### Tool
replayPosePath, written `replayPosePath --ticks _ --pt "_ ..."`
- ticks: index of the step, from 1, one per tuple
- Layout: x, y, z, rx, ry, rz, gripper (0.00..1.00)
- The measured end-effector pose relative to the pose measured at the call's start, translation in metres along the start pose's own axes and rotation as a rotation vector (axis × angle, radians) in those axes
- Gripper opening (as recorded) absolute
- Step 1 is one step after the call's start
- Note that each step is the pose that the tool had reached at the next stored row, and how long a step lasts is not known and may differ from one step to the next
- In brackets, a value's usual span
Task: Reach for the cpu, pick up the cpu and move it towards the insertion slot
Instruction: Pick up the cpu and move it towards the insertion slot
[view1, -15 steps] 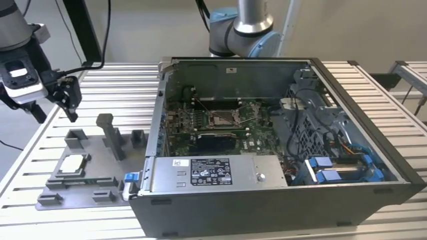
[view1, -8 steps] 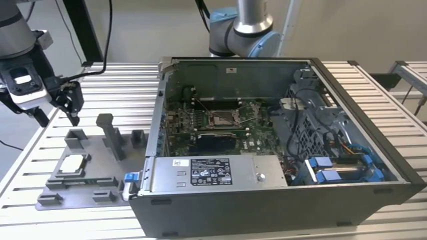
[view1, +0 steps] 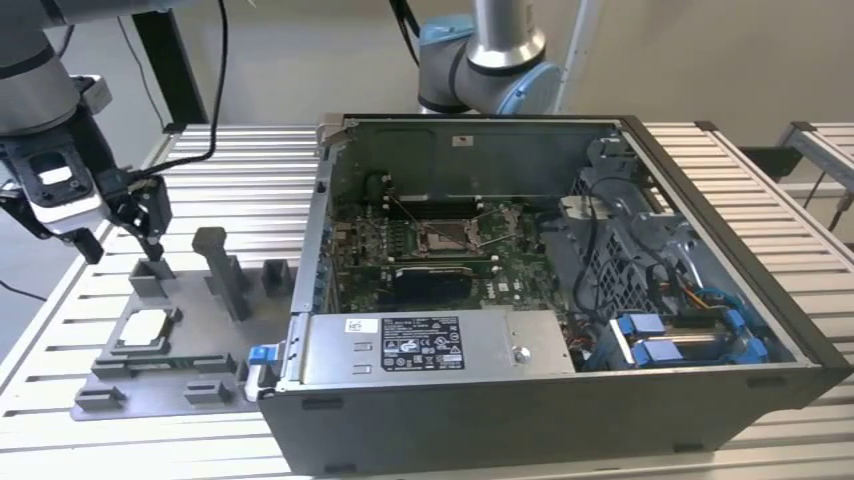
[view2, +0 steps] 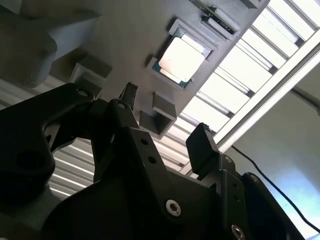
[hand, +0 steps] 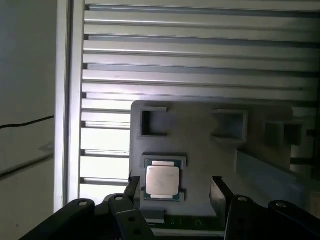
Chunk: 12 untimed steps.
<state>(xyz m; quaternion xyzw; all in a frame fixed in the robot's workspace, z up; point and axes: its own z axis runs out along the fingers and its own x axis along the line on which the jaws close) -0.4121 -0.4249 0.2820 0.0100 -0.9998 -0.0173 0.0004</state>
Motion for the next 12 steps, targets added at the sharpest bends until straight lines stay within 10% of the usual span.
replayPosePath --ticks 12 --pt "0.0007 -0.0082 0.0184 0.0001 0.0 0.0 1.0"
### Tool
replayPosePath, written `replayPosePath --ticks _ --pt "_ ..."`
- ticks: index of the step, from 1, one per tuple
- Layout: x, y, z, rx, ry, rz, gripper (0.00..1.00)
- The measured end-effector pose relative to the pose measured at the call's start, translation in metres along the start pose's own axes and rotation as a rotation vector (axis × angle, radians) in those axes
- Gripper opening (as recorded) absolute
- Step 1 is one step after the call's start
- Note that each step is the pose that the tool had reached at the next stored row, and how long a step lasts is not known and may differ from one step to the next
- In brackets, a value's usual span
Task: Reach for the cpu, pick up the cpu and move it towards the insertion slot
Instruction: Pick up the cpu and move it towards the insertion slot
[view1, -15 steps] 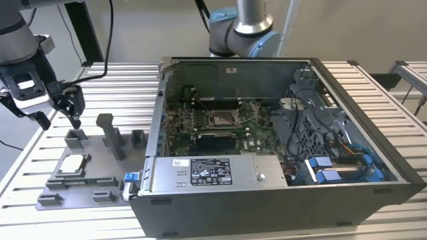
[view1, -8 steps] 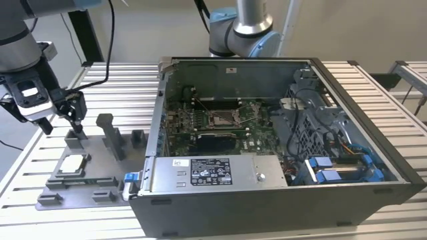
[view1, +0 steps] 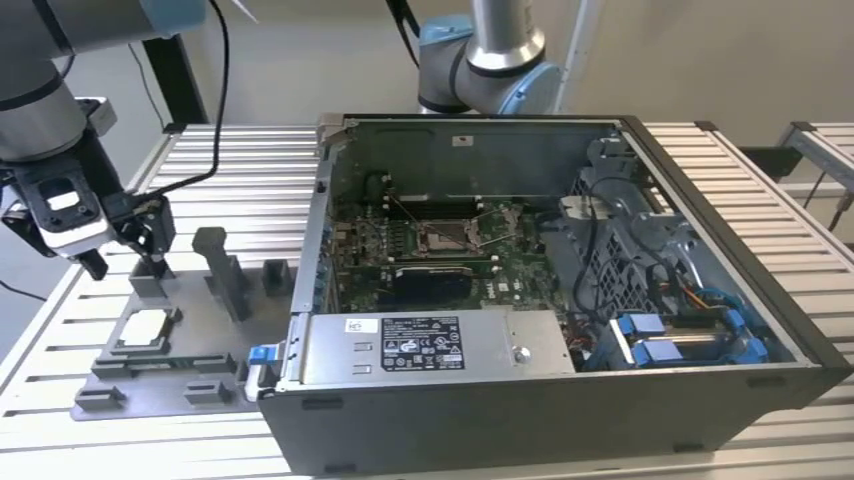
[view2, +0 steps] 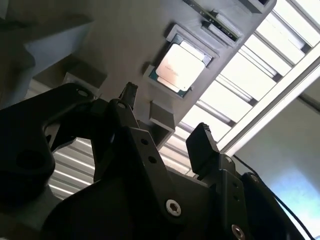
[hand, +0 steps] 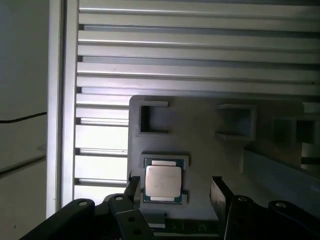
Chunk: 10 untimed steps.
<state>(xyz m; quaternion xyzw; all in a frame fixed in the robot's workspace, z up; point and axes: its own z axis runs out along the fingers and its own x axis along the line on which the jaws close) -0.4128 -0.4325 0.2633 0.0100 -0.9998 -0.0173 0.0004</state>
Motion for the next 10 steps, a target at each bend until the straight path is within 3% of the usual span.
replayPosePath --ticks 10 --pt "0.0007 -0.0123 0.0127 0.0 -0.0001 0.0 1.0"
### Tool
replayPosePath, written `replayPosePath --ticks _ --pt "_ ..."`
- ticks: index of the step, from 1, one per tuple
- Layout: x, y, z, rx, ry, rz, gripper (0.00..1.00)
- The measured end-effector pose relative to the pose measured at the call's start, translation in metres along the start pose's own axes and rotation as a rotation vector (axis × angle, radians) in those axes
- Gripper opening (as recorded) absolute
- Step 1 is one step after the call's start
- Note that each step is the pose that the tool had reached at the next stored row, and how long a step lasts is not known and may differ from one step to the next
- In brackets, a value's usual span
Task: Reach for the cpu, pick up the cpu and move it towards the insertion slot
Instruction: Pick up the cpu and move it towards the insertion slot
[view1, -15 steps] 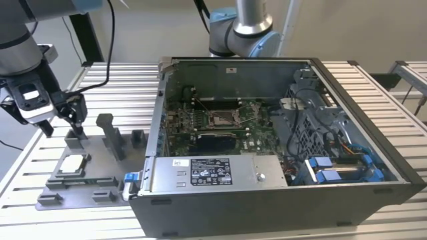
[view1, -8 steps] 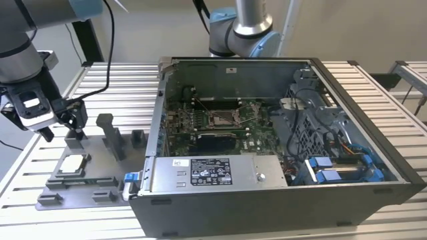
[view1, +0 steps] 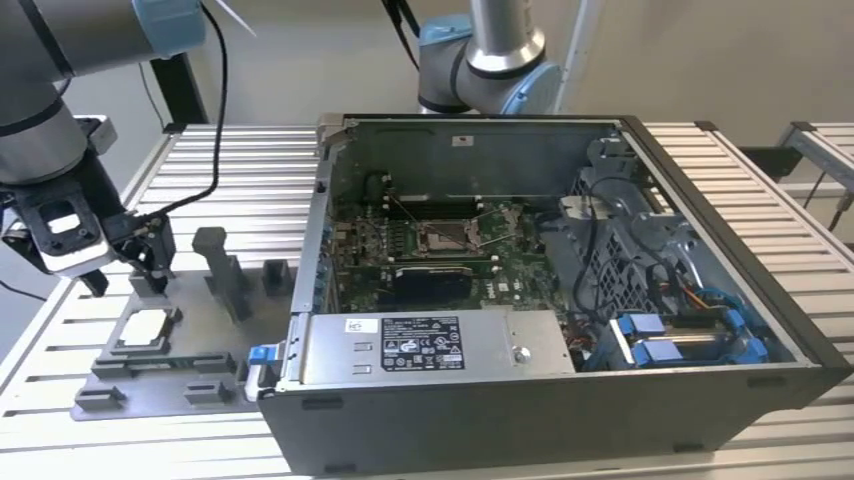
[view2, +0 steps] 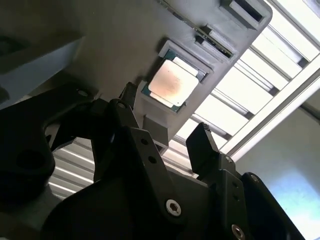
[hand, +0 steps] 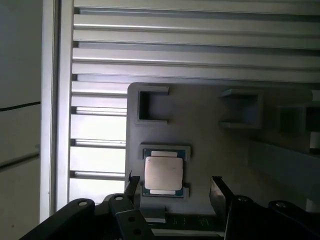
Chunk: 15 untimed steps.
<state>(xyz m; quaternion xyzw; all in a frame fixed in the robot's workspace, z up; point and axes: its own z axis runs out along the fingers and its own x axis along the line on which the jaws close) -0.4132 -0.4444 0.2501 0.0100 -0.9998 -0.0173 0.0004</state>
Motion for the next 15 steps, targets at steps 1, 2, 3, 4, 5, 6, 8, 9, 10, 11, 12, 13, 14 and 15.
replayPosePath --ticks 1,2,3,4,5,6,8,9,10,11,12,13,14,15 --pt "0.0007 -0.0003 0.0015 0.0001 -0.0002 0.0 1.0" --pt "0.0018 -0.0004 0.0033 0.0001 -0.001 0.0 1.0" --pt "0.0028 -0.0005 0.0052 0.0003 -0.0015 0.0 1.0" --pt "0.0037 -0.0005 0.0072 0.0007 -0.0018 0.0 1.0" --pt "0.0041 -0.0006 0.0089 0.0013 -0.0018 0.0 1.0" --pt "0.0043 -0.0007 0.0105 0.0019 -0.0019 0.0 1.0" --pt "0.0044 -0.0008 0.0138 0.0022 -0.002 0.001 1.0" --pt "0.0045 -0.0008 0.0153 0.0023 -0.0021 0.001 1.0" --pt "0.0045 -0.0009 0.0168 0.0023 -0.0021 0.001 1.0" --pt "0.0045 -0.001 0.0185 0.0025 -0.002 0.001 1.0" --pt "0.0045 -0.001 0.0202 0.0026 -0.002 0.001 1.0" --pt "0.0045 -0.0011 0.0219 0.0027 -0.0021 0.001 1.0" --pt "0.0045 -0.0011 0.0237 0.0028 -0.0022 0.001 1.0" --pt "0.0045 -0.0012 0.0253 0.003 -0.0021 0.001 1.0"
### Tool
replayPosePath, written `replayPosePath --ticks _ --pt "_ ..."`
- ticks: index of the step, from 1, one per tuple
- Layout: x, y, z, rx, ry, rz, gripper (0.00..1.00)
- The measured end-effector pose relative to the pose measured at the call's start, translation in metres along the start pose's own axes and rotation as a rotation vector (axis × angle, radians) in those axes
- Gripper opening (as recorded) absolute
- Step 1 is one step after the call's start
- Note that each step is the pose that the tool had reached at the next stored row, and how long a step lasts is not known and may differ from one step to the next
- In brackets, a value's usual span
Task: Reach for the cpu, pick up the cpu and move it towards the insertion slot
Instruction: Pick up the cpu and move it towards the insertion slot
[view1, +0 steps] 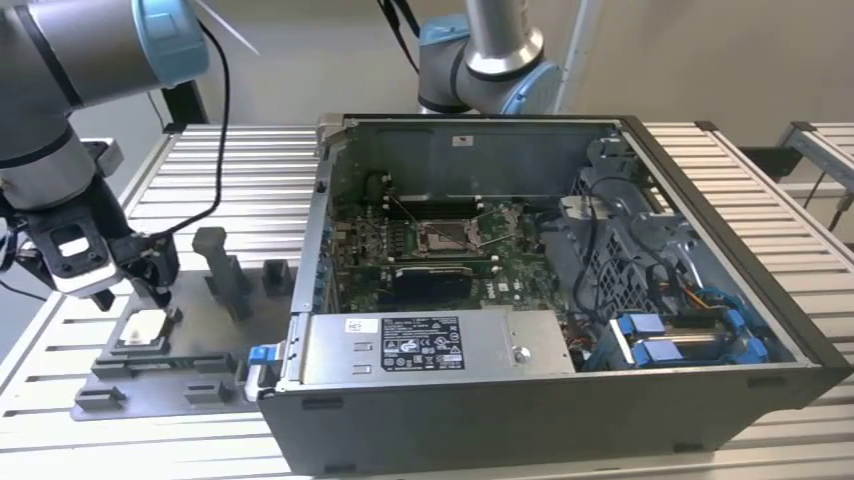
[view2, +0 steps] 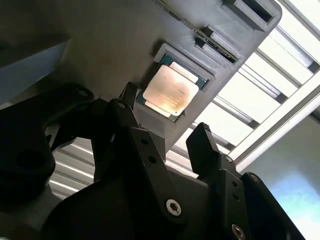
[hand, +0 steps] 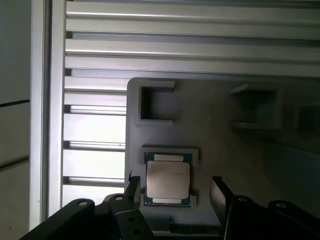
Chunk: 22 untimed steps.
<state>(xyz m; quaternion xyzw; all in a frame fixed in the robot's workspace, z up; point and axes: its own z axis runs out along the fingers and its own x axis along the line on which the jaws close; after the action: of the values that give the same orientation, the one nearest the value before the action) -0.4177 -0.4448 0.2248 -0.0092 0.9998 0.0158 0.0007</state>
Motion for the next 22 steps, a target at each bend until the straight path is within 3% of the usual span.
replayPosePath --ticks 22 --pt "0.0059 -0.0062 0.0316 0.0002 -0.0033 0.0 1.0"
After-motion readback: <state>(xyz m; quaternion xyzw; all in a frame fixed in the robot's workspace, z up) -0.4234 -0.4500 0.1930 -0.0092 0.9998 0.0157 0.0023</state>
